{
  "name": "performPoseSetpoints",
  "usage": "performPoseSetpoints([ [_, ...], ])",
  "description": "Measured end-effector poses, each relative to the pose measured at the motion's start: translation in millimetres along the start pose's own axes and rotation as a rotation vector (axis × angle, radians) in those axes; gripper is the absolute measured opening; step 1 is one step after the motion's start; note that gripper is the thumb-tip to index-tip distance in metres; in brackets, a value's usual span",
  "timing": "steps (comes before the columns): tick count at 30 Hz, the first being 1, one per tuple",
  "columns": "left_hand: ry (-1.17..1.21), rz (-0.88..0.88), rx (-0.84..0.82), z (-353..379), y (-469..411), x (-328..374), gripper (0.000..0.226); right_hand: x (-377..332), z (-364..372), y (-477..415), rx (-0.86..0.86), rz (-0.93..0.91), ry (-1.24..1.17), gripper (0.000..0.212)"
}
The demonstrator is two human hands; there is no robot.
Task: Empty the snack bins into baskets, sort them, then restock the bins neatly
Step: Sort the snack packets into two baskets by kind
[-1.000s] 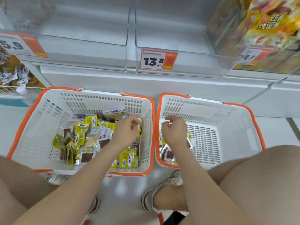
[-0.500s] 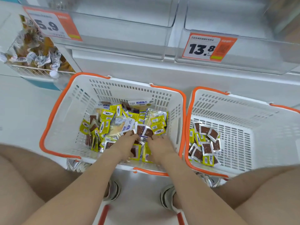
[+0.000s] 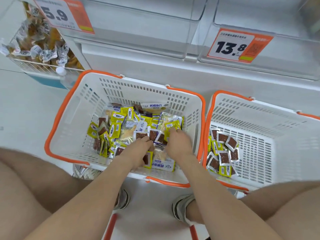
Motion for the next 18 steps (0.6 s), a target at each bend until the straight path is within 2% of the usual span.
performPoseSetpoints([
  [4,0.057,-0.055,0.01,-1.6,-0.3,-7.5,0.063,11.5,4.1,-22.1,-0.083,0.016,0.107,0.048],
  [8,0.059,-0.161,0.033,-6.7,-1.9,-21.8,0.054,15.0,26.1,-35.3,-0.157,-0.027,0.155,0.102],
  [10,0.072,-0.214,0.059,-8.7,-2.1,-31.7,0.057,14.6,39.0,-35.8,-0.227,-0.073,0.208,0.116],
  [12,0.091,-0.236,0.123,-16.1,-4.2,-39.3,0.056,14.2,43.3,-37.9,-0.236,-0.103,0.263,0.112],
  [16,0.454,-0.412,0.259,-35.0,-13.4,-66.7,0.044,13.8,43.3,-42.4,-0.236,-0.127,0.32,0.08],
  [18,0.483,-0.432,0.29,-49.7,-24.0,-75.0,0.048,11.4,42.4,-42.5,-0.258,-0.139,0.332,0.066],
])
Point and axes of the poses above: each hand's wrist, its own y-axis away from the middle knuckle, its own z-axis out of the palm, x = y × z, the point moved 9 cm from there along -y, towards the middle knuckle, and after that the axes turned 13 degrees about x, right-handed, at the moved point
